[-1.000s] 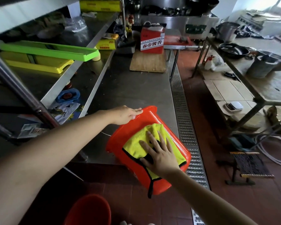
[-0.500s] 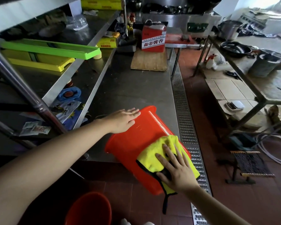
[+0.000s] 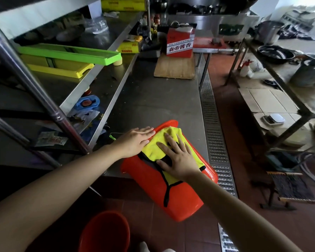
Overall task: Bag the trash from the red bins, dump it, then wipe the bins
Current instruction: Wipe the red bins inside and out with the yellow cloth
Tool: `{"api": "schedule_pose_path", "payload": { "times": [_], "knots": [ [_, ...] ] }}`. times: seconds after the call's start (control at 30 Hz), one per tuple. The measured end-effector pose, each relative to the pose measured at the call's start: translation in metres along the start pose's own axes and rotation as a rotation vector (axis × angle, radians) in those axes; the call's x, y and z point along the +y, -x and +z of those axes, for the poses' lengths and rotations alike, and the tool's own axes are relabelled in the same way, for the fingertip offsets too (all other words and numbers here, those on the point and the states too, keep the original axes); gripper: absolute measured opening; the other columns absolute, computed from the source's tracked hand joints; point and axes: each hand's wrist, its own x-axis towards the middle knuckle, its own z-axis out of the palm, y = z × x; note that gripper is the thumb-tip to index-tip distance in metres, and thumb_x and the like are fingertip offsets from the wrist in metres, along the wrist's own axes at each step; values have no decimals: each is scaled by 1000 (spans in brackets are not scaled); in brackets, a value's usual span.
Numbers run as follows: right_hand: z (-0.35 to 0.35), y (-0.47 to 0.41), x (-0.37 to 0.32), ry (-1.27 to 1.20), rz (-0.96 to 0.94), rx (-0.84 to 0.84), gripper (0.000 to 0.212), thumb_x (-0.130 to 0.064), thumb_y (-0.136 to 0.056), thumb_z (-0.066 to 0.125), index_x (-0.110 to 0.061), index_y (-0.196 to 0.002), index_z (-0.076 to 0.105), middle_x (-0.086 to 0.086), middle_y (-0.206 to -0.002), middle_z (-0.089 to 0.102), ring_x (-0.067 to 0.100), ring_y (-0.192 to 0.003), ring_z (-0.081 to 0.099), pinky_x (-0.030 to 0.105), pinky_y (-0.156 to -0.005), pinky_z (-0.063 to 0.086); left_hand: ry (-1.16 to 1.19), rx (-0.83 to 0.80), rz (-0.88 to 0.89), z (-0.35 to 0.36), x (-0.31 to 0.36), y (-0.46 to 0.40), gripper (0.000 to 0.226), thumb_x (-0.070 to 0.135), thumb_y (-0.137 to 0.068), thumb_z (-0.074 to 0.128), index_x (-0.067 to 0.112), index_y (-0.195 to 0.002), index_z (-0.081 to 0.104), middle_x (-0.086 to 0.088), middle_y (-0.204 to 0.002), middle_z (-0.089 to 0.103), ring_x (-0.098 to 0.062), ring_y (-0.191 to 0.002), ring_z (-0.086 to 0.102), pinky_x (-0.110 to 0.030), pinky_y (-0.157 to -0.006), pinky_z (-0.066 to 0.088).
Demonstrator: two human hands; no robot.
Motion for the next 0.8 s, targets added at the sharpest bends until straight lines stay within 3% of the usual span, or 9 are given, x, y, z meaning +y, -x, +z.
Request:
{"api": "schedule_pose_path", "payload": {
  "times": [0.13, 0.23, 0.3, 0.4, 0.6, 0.8],
  "knots": [
    [6, 35, 12, 19, -59, 35, 67, -74, -96, 36, -47, -156, 21, -10, -169, 2, 28, -156, -3, 59, -117, 29, 25, 196, 59, -1, 11, 7, 38, 18, -98, 59, 11, -135, 57, -3, -144, 51, -13, -138, 42, -30, -116, 31],
    [13, 79, 23, 20, -67, 76, 69, -71, -95, 45, -45, -156, 25, -6, -169, 10, 32, -155, 6, 60, -111, 36, 32, 273, -7, -5, 22, 6, 28, 24, -96, 63, 10, -119, 70, -9, -122, 69, -23, -116, 62, -36, -100, 49],
    [14, 96, 28, 22, -67, 101, 70, -70, -94, 49, -44, -155, 27, -4, -168, 14, 34, -155, 9, 61, -109, 38, 37, 240, -92, -8, 35, -5, 29, 32, -97, 58, 13, -117, 66, -9, -114, 69, -27, -105, 64, -40, -87, 53],
    [16, 109, 25, 37, -94, 111, 70, -69, -93, 52, -42, -155, 30, -2, -168, 16, 36, -154, 12, 61, -109, 38, 50, 171, -181, -6, 58, -41, 32, 30, -102, 49, 11, -124, 60, -13, -120, 66, -32, -110, 61, -38, -89, 49],
    [24, 114, 12, 90, -131, 122, 69, -69, -94, 51, -41, -154, 33, -1, -168, 17, 37, -154, 12, 61, -113, 33, -45, 49, -454, 19, 72, -93, 37, 35, -100, 47, 4, -106, 67, -22, -107, 68, -41, -102, 63, -40, -84, 50],
    [21, 80, 5, 115, -63, 163, 67, -71, -95, 46, -45, -155, 29, -3, -168, 13, 36, -154, 8, 62, -115, 29, 66, 163, -368, 18, 56, -93, 35, 29, -102, 43, 3, -96, 65, -23, -101, 69, -41, -97, 64, -42, -80, 49]
  ]
}}
